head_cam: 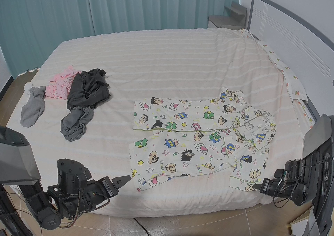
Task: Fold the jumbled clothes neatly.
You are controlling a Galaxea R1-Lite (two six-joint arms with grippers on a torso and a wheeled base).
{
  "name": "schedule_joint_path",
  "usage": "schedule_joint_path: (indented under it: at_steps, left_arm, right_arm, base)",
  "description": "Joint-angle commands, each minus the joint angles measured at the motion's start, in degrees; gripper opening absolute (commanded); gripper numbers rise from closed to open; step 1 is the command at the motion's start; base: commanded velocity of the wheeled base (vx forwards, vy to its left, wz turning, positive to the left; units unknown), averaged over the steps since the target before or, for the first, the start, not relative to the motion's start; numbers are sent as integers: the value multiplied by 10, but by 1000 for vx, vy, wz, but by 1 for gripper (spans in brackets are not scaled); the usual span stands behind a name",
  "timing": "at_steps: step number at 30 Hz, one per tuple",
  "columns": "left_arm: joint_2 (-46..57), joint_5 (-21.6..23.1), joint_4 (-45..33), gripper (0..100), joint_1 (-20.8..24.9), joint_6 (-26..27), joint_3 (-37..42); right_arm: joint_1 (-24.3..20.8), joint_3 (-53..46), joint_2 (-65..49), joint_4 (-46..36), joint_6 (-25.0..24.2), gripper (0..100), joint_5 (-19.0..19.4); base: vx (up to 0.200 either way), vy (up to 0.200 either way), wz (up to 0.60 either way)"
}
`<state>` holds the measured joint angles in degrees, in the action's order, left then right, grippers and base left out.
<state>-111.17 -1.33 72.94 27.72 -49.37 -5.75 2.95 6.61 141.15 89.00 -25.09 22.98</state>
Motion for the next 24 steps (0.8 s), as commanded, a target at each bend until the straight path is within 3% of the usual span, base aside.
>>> schedule_joint_path:
  at_steps: [1, 8, 10, 11, 13, 19, 24]
  left_arm:
    - [-4, -1, 0, 100, 1, 0, 0]
    - [-9, -1, 0, 100, 1, 0, 0]
    - [-9, -1, 0, 100, 1, 0, 0]
    - [-16, -2, 0, 100, 1, 2, 0]
    - [-19, -2, 0, 100, 1, 2, -1]
    - [-33, -2, 0, 100, 1, 2, -2]
    - [-48, -2, 0, 100, 12, 2, -4]
  right_arm:
    - [12, -21, -12, 8, 3, 0, -1]
    - [79, -63, -85, 7, 17, 0, 19]
    - [79, -63, -85, 7, 17, 0, 19]
    - [108, -65, -90, 7, 44, 0, 30]
    - [122, -65, -88, 7, 58, 0, 32]
    - [150, -66, -84, 6, 86, 0, 30]
    - [175, -66, -84, 3, 111, 0, 7]
  base:
    - [0, 0, 0]
    - [0, 0, 0]
    - [0, 0, 0]
    - [0, 0, 0]
    - [0, 0, 0]
    - [0, 0, 0]
    - [0, 0, 0]
